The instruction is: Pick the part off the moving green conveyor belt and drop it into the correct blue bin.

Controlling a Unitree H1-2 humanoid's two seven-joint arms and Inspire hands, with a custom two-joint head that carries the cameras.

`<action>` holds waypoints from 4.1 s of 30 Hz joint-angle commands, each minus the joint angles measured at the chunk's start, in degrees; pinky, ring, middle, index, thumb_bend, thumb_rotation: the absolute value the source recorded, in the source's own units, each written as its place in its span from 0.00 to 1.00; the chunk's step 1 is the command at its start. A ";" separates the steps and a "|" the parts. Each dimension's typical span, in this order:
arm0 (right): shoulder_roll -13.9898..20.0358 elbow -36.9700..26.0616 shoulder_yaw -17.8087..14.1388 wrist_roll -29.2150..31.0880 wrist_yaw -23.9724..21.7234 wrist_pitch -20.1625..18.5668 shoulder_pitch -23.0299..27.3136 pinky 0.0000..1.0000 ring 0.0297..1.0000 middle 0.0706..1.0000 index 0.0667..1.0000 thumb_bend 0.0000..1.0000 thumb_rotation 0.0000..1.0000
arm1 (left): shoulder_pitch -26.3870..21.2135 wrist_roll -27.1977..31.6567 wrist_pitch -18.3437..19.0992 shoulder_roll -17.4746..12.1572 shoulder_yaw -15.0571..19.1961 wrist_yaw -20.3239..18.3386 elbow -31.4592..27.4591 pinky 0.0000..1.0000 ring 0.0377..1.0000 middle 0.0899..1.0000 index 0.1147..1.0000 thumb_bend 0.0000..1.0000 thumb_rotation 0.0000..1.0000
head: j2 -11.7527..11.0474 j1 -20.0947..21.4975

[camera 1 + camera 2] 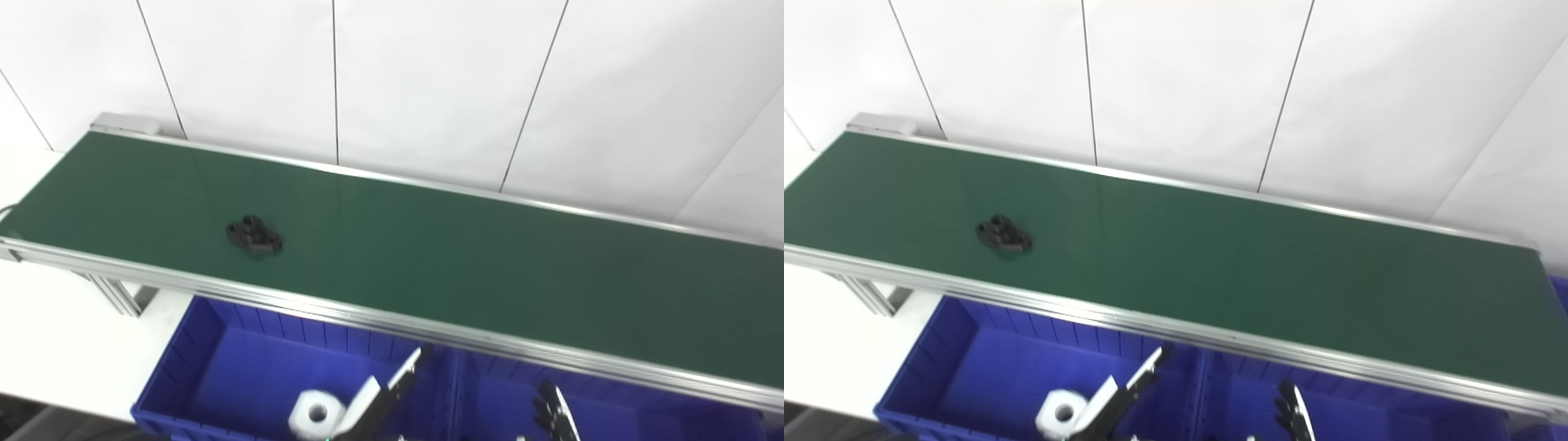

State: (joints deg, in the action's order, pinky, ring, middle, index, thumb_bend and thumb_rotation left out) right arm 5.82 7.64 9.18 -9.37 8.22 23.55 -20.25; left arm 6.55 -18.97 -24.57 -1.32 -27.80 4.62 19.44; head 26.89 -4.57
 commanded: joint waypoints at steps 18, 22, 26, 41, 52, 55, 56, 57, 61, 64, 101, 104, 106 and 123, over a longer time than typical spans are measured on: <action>0.43 0.71 0.61 -0.12 2.36 3.35 1.03 0.89 0.92 0.94 0.96 0.68 0.73 | -3.55 2.10 -2.35 -2.02 -5.39 7.44 1.81 0.89 0.97 1.00 1.00 0.81 0.64 | -2.91 -0.99; 0.55 0.76 0.78 -0.53 3.21 3.36 1.07 0.88 0.91 0.93 0.95 0.69 0.73 | -3.98 2.75 -2.35 -2.39 -6.28 8.04 1.94 0.90 0.98 1.00 1.00 0.81 0.63 | -3.04 -0.51; 0.33 0.03 0.55 1.91 3.49 3.37 0.93 0.87 0.90 0.93 0.94 0.70 0.72 | -4.17 2.60 -2.35 -2.51 -6.82 8.95 2.17 0.89 0.97 1.00 1.00 0.82 0.64 | -3.07 -0.07; 1.27 -9.13 -0.65 0.40 8.88 3.37 0.71 0.78 0.83 0.85 0.87 0.78 0.68 | -3.03 2.88 -2.34 -3.90 -6.11 8.53 -0.66 0.97 1.00 1.00 1.00 0.78 0.70 | 0.69 14.48; 0.44 -16.15 -3.55 -6.09 7.35 2.51 3.19 0.77 0.82 0.85 0.89 0.79 0.68 | -3.05 3.44 -2.35 -3.88 -5.33 7.91 -1.44 1.00 1.00 1.00 1.00 0.75 0.82 | 1.79 20.56; -0.03 -19.07 -4.03 -7.39 5.68 -0.30 5.07 0.78 0.82 0.85 0.89 0.78 0.67 | -3.05 4.56 -2.33 -3.93 -4.74 6.48 -1.36 1.00 1.00 1.00 1.00 0.75 0.84 | 1.81 22.52; -0.13 -19.98 -4.11 -7.75 4.97 -1.40 5.86 0.78 0.82 0.86 0.90 0.77 0.67 | -3.11 4.71 -2.33 -3.95 -4.58 6.22 -1.17 1.00 1.00 1.00 1.00 0.76 0.85 | 1.86 22.98; -0.25 -20.80 -4.20 -8.03 4.20 -2.64 6.56 0.80 0.83 0.86 0.91 0.76 0.66 | -3.18 4.77 -2.33 -3.97 -4.46 6.10 -1.02 1.00 1.00 1.00 1.00 0.76 0.86 | 1.81 23.41; -0.95 -23.82 -4.54 -9.90 1.61 -8.40 9.26 0.79 0.83 0.86 0.90 0.72 0.60 | -3.68 5.33 -2.34 -4.15 -4.14 5.26 -0.72 1.00 1.00 1.00 1.00 0.76 0.88 | 1.62 25.61; -1.35 -26.17 -4.62 -11.56 -0.61 -13.63 11.56 0.78 0.82 0.84 0.90 0.72 0.57 | -4.12 5.83 -2.34 -4.33 -4.02 4.63 -0.27 1.00 1.00 1.00 1.00 0.76 0.90 | 1.49 27.11; 1.36 -18.51 2.97 -26.56 -17.13 -36.05 37.17 0.75 0.83 0.85 0.91 0.71 0.49 | -5.02 5.15 -2.34 -4.81 -5.19 2.39 1.33 1.00 1.00 1.00 1.00 0.74 0.91 | -0.10 25.82; 1.73 -14.79 3.63 -26.89 -16.98 -35.33 39.28 0.75 0.82 0.85 0.91 0.72 0.47 | -5.16 5.59 -2.35 -4.56 -5.36 2.31 1.68 1.00 1.00 1.00 1.00 0.73 0.89 | -0.31 25.47; 1.92 -12.40 4.14 -27.07 -16.99 -35.07 40.62 0.74 0.82 0.85 0.91 0.73 0.46 | -5.31 5.68 -2.35 -4.40 -5.49 2.32 1.98 1.00 1.00 1.00 1.00 0.73 0.88 | -0.42 25.29; 5.27 4.90 12.96 -31.78 -16.67 -31.84 51.08 0.81 0.84 0.86 0.91 0.77 0.49 | -6.15 4.99 -2.35 -2.82 -6.70 3.11 3.72 1.00 1.00 1.00 1.00 0.72 0.84 | -1.23 23.43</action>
State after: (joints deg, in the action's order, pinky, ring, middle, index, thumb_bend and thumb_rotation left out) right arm 10.47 12.75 21.70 -40.04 -9.46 -10.99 27.92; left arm 1.37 -13.10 -24.64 -4.61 -34.23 6.61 24.03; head 25.66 18.90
